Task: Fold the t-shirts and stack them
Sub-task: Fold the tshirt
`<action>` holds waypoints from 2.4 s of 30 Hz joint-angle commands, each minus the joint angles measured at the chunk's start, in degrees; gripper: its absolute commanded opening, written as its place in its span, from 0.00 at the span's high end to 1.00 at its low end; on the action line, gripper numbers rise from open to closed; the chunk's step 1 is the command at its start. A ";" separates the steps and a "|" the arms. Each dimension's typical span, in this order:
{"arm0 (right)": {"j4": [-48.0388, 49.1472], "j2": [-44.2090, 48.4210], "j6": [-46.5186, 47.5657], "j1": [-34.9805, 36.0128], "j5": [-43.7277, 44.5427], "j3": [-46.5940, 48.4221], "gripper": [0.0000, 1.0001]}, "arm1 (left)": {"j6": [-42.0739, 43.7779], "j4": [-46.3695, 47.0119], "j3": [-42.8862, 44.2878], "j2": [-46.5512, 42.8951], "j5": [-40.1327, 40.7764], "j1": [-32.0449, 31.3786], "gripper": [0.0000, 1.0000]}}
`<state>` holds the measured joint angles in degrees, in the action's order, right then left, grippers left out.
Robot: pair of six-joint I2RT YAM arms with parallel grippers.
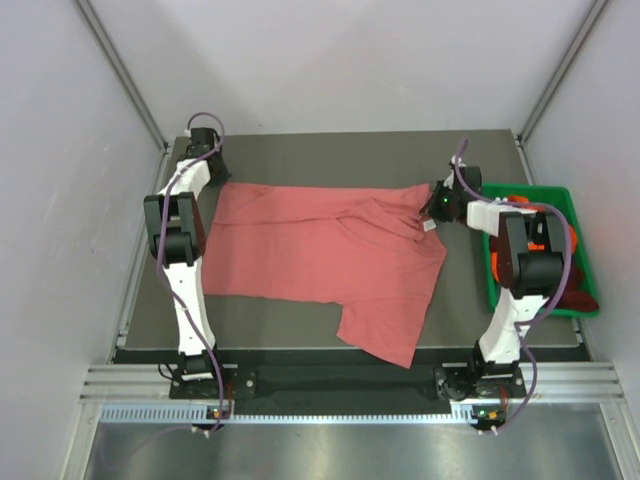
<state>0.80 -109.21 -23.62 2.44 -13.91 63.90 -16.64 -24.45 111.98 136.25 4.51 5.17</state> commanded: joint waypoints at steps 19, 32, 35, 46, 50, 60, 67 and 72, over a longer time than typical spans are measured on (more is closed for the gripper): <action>-0.35 6.99 -9.17 -0.68 5.92 -4.40 0.95 | -1.81 -4.82 5.78 -0.63 -2.84 1.77 0.90; -11.17 11.65 6.99 8.10 4.96 5.52 0.62 | 4.34 -8.16 -1.23 -13.45 -2.78 -1.55 0.55; -10.56 8.50 10.59 11.62 -0.31 10.18 0.61 | 3.29 -7.81 -7.20 -16.70 -3.63 -3.14 0.55; -16.96 -8.29 23.00 13.47 -12.02 26.27 0.56 | -3.30 -0.78 -25.68 -24.27 -13.30 -3.50 0.55; -18.37 -11.29 25.46 13.38 -12.63 28.03 0.57 | -3.57 -1.83 -23.57 -23.31 -14.27 -3.50 0.56; -16.09 -13.49 25.02 13.56 -13.69 26.19 0.67 | -3.13 -1.75 -24.44 -23.48 -13.39 -3.59 0.56; -16.36 -8.41 26.07 15.40 -12.55 23.47 1.00 | -3.57 -2.18 -24.18 -23.66 -13.22 -3.50 0.56; -16.87 -1.64 26.25 18.91 -8.60 17.33 1.00 | -3.75 -2.53 -24.27 -24.18 -12.78 -3.50 0.56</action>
<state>-16.67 -118.08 1.32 18.39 -24.10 83.11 -19.75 -28.23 86.80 115.55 -8.36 1.52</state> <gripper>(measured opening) 0.008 0.438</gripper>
